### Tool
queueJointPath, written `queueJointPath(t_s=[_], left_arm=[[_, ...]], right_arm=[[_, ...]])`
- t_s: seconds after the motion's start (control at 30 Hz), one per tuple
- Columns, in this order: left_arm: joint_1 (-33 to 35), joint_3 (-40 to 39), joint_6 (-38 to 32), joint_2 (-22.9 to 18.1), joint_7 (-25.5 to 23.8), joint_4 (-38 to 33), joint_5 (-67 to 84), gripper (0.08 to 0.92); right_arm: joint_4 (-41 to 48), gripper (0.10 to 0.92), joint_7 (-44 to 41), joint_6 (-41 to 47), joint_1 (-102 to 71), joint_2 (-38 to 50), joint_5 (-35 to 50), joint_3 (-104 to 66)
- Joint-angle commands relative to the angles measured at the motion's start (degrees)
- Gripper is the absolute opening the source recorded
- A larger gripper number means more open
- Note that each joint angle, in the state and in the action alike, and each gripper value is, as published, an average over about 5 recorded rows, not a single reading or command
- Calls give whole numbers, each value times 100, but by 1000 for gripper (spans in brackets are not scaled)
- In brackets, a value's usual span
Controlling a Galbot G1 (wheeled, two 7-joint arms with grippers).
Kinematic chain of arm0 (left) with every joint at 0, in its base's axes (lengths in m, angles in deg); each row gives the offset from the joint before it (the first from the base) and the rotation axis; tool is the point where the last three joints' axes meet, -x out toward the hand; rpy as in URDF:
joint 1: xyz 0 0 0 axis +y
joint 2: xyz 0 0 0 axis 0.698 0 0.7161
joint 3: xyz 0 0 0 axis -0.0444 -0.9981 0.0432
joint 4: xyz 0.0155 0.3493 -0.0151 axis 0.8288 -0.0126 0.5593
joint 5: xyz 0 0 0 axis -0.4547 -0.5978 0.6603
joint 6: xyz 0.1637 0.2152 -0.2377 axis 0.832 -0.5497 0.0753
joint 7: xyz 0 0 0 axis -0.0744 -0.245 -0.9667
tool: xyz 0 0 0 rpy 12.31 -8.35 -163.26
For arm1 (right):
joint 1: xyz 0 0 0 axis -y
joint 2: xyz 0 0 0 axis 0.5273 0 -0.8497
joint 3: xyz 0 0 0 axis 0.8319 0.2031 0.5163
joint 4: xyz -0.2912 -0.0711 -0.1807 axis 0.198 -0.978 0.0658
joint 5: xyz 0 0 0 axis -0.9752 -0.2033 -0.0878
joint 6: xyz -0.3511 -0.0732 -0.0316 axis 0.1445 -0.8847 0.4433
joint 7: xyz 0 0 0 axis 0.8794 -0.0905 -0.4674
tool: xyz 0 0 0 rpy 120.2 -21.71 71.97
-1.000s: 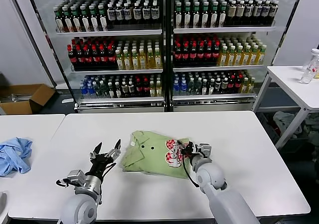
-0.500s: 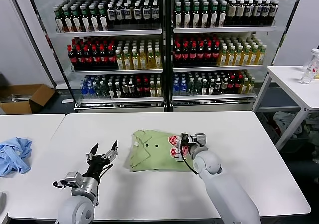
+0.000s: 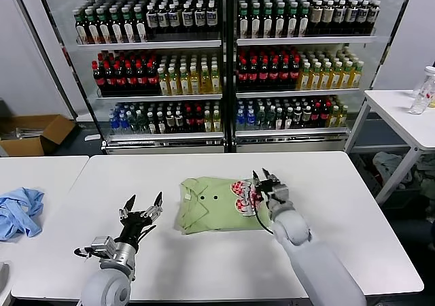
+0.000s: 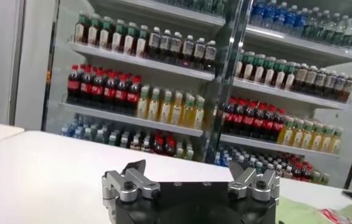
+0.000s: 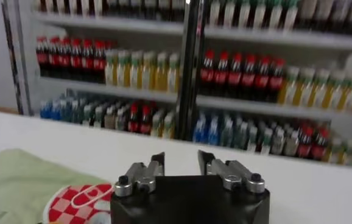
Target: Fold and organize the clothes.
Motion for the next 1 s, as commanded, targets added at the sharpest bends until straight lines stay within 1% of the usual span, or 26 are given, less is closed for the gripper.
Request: queueJointPath(t_s=[0.03, 0.13, 0.23, 0.37, 0.47, 0.57, 0.8, 1.0], left_arm=[[258, -4, -126, 42, -14, -262, -634, 823], [405, -11, -169, 6, -29, -390, -797, 823], [539, 8, -140, -104, -35, -542, -892, 822], [689, 136, -65, -154, -70, -652, -915, 823], [809, 276, -30, -124, -96, -693, -907, 823], [955, 366, -3, -119, -122, -764, -908, 823], [1229, 423, 6, -134, -147, -894, -969, 823], [1337, 417, -15, -170, -163, -993, -1054, 823]], right_arm=[[-2407, 461, 34, -1436, -2461, 646, -775, -1072], [-3035, 548, -18, -1264, -3119, 698, -643, -1529], [-3434, 626, -57, -1128, -3624, 663, -529, -1880], [-3738, 737, -71, -1066, -4133, 593, -456, -2192], [-3866, 800, -51, -1080, -4360, 557, -494, -2340], [-3979, 820, 0, -1042, -4470, 533, -532, -2419], [-4189, 823, 35, -891, -4530, 540, -509, -2489], [-4363, 823, -43, -758, -4565, 549, -221, -2527]])
